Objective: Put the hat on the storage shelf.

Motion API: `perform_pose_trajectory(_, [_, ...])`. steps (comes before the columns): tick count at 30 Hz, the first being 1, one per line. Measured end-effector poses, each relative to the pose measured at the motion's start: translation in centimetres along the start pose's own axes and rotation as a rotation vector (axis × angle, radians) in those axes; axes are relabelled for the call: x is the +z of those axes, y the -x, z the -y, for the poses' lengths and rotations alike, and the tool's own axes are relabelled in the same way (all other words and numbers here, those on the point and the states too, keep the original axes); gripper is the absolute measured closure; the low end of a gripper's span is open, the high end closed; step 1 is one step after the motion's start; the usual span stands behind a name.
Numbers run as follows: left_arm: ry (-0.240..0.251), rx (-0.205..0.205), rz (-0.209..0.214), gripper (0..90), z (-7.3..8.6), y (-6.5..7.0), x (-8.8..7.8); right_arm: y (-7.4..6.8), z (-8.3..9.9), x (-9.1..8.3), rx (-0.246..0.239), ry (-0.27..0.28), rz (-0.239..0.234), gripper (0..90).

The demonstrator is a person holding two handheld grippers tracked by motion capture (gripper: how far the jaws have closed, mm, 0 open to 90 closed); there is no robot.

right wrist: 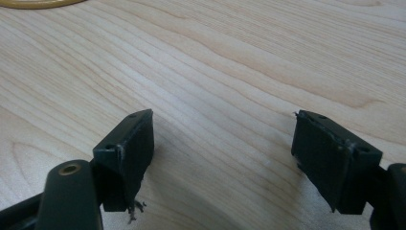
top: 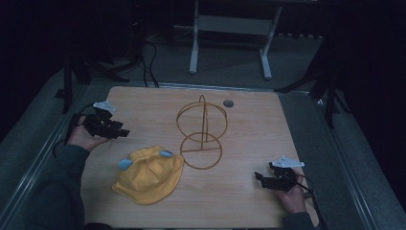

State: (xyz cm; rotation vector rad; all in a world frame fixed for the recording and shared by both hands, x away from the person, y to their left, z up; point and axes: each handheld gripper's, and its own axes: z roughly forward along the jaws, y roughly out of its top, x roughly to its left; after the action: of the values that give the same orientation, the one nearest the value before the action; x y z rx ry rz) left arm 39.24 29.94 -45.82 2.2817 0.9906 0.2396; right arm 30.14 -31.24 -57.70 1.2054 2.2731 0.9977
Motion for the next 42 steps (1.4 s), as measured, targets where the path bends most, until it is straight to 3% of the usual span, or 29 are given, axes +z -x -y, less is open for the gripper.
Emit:
perform_pose_trajectory(17, [0.005, 0.097, 0.057, 46.6, -1.7, 1.5, -1.8, 0.0, 0.0, 0.0, 0.0, 0.0, 0.0, 22.2])
perform_pose_trajectory(42, [0.001, 0.251, 0.116, 49.1, -4.4, 5.4, -3.2, 0.0, 0.0, 0.0, 0.001, 0.0, 0.0, 22.2])
